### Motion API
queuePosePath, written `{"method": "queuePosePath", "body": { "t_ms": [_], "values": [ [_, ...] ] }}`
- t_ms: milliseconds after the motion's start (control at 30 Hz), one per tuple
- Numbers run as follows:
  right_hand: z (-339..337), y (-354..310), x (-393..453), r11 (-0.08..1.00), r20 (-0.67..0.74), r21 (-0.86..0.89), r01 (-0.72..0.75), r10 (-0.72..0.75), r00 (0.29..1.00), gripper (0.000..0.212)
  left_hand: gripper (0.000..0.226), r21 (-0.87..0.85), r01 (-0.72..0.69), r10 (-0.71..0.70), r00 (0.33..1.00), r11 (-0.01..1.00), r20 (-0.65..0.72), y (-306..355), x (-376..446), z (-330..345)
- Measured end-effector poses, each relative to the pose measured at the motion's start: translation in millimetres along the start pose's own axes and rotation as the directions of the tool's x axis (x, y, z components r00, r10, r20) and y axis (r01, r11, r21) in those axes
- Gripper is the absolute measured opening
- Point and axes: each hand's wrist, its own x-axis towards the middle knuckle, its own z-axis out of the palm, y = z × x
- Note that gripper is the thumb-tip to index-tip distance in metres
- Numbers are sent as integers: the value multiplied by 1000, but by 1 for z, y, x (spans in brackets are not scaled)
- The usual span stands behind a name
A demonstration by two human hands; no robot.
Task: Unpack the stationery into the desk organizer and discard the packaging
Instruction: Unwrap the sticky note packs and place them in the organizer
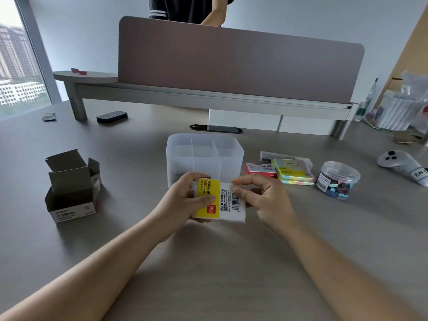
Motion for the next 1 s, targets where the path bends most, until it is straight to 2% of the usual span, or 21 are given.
{"method": "queuePosePath", "body": {
  "t_ms": [233, 467, 600, 667, 733, 800, 867, 1000],
  "values": [
    [-2, 1, 2, 999, 26, 30, -24, 23, 999, 28, 22, 17, 41, -41, 999, 999, 5, 0, 0, -2],
    [-7, 1, 7, 939, 62, 314, -142, 129, 990, 27, 18, -65, 41, -43, 998, 997, -41, 1, 3, -4],
    [-10, -1, 7, 894, 117, 400, -203, 171, 978, 28, 17, -53, 21, -24, 998, 998, -62, 1, 2, -3],
    [-10, -1, 6, 929, 131, 310, -203, 169, 977, 25, 18, -32, -1, -2, 997, 999, -79, 2, 2, -2],
    [-8, 0, 5, 973, 132, 147, -179, 160, 978, 17, 21, 6, -24, 25, 993, 1000, -111, 0, 2, 0],
    [-5, 2, 3, 989, 86, -2, -148, 148, 985, 13, 26, 50, -53, 60, 984, 997, -167, -3, 3, 2],
    [-1, 4, 3, 982, 8, -148, -121, 123, 992, 18, 32, 96, -84, 103, 971, 992, -216, -6, 6, 4],
    [2, 7, 6, 972, -112, -217, -90, 67, 991, 27, 35, 180, -114, 159, 953, 977, -257, -10, 7, 6]
  ]
}}
